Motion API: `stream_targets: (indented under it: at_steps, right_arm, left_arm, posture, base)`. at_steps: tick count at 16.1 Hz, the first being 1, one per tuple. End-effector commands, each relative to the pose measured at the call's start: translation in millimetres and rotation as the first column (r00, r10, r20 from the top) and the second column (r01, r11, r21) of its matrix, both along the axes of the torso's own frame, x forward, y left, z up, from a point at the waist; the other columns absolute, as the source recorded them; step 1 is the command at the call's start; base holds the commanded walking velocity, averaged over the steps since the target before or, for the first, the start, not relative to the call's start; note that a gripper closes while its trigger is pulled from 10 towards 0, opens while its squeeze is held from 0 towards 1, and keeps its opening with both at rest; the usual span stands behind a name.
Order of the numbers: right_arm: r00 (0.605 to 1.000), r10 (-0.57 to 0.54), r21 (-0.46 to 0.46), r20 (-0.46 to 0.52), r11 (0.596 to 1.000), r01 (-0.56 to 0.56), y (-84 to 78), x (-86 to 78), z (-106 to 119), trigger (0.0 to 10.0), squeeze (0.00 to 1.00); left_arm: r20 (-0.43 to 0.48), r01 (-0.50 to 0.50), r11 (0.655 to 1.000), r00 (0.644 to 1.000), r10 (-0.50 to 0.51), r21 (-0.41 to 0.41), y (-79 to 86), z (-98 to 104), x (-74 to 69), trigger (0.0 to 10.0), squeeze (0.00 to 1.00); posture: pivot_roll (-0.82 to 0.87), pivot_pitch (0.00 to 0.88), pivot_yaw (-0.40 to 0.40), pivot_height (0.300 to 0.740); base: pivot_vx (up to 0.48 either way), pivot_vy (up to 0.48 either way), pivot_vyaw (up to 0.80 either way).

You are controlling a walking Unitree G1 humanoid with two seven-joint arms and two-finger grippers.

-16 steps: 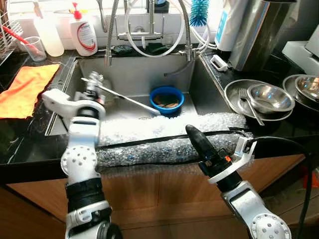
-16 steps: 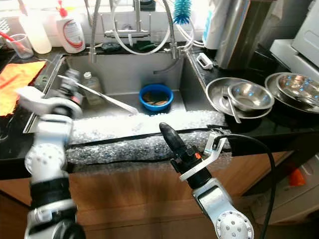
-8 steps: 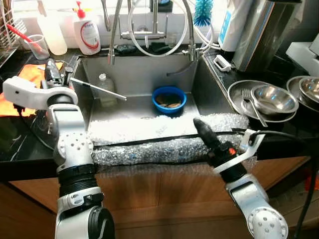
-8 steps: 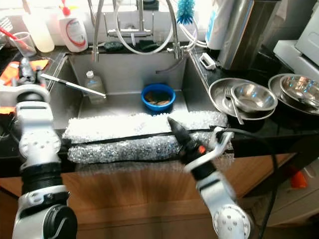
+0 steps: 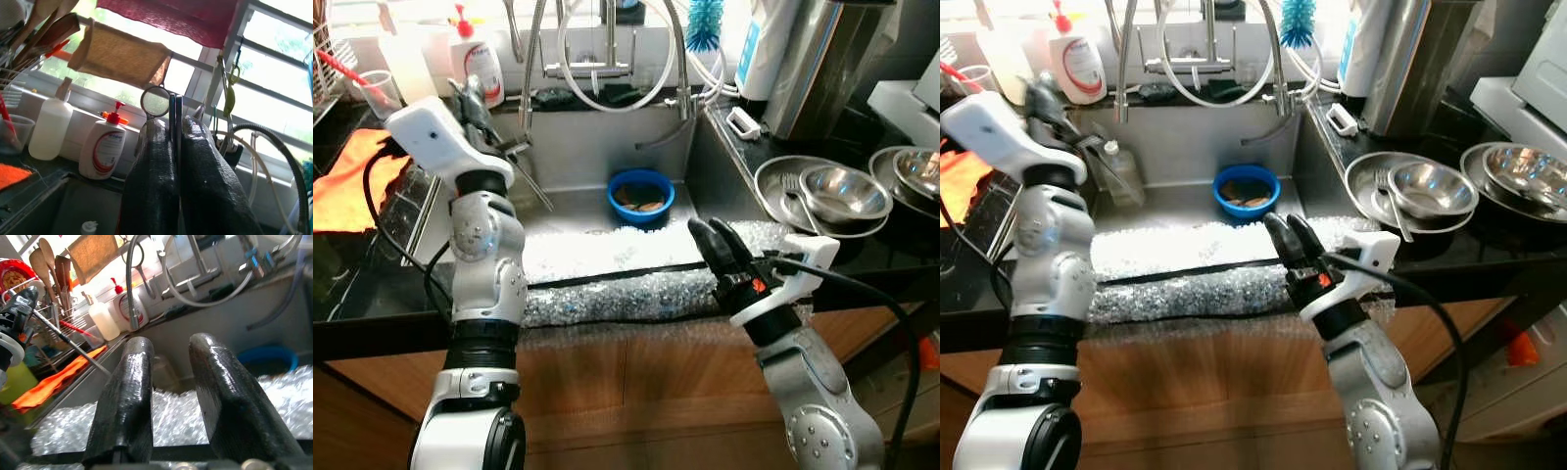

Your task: Kitchen organization

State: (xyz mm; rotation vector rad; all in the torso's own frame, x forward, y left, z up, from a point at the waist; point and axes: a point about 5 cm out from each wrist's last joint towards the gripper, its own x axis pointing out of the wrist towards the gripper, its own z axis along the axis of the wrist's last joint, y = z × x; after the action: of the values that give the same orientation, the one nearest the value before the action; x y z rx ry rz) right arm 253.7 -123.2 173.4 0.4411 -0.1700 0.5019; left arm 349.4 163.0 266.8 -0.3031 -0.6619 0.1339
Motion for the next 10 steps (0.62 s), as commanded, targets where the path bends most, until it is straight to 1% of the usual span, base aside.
stream_targets:
  at_steps: [1, 2, 3, 4, 5, 6, 7, 9, 10]
  right_arm:
    - [0.999, -0.021, -0.044, 0.047, 0.999, 0.023, 1.5, -2.2, 4.6, 10.0, 0.0]
    - [0.997, -0.028, -0.09, 0.066, 0.995, 0.033, 3.5, -3.3, 3.5, 10.0, 0.0]
    - [0.997, -0.028, -0.101, 0.068, 0.994, 0.035, 4.2, -3.6, 2.7, 10.0, 0.0]
    - [0.997, -0.03, -0.135, 0.075, 0.99, 0.04, 5.6, -4.3, 0.7, 10.0, 0.0]
    - [0.995, -0.035, -0.178, 0.088, 0.983, 0.05, 7.7, -5.8, -2.8, 10.0, 0.0]
    - [0.994, -0.052, -0.214, 0.1, 0.974, 0.072, 7.7, -6.9, -5.6, 10.0, 0.0]
    - [0.993, -0.06, -0.23, 0.104, 0.97, 0.083, 6.9, -7.2, -6.7, 10.0, 0.0]
    - [0.977, -0.164, -0.316, 0.134, 0.928, 0.199, -6.0, -6.5, -14.5, 10.0, 0.0]
    - [0.968, -0.198, -0.343, 0.154, 0.908, 0.24, -11.1, -5.7, -16.2, 10.0, 0.0]
  left_arm:
    - [0.001, -0.022, 0.994, 1.0, 0.022, 0.109, -3.3, -1.7, 1.5, 10.0, 0.0]
    - [-0.01, -0.046, 0.976, 0.999, 0.049, 0.214, -7.9, -4.2, 4.1, 10.0, 0.0]
    - [-0.027, -0.051, 0.967, 0.998, 0.059, 0.251, -10.0, -6.2, 6.1, 10.0, 0.0]
    - [-0.071, -0.038, 0.953, 0.996, 0.062, 0.302, -13.5, -12.4, 10.7, 10.0, 0.0]
    - [-0.121, -0.022, 0.942, 0.99, 0.066, 0.335, -14.9, -21.5, 15.2, 10.0, 0.0]
    - [-0.154, -0.005, 0.939, 0.986, 0.062, 0.343, -13.4, -29.0, 17.6, 10.0, 0.0]
    - [-0.161, -0.005, 0.939, 0.985, 0.065, 0.343, -12.1, -30.8, 17.8, 10.0, 0.0]
    - [-0.185, -0.016, 0.931, 0.979, 0.09, 0.365, -4.1, -37.8, 18.9, 10.0, 0.0]
    - [-0.186, -0.02, 0.924, 0.978, 0.098, 0.383, -2.2, -39.5, 19.7, 10.0, 0.0]
  posture:
    - [-0.05, 0.023, 0.016, 0.74]
    - [-0.05, 0.022, 0.019, 0.74]
    - [-0.05, 0.021, 0.019, 0.74]
    - [-0.05, 0.019, 0.021, 0.74]
    - [-0.05, 0.019, 0.022, 0.74]
    - [-0.05, 0.018, 0.024, 0.74]
    - [-0.05, 0.021, 0.024, 0.74]
    - [-0.05, 0.021, 0.025, 0.74]
    - [-0.05, 0.026, 0.025, 0.74]
  base:
    - [0.0, 0.0, 0.0]
    - [0.0, 0.0, 0.0]
    - [0.0, 0.0, 0.0]
    - [0.0, 0.0, 0.0]
    - [0.0, 0.0, 0.0]
    - [0.0, 0.0, 0.0]
    - [0.0, 0.0, 0.0]
    - [0.0, 0.0, 0.0]
    - [0.0, 0.0, 0.0]
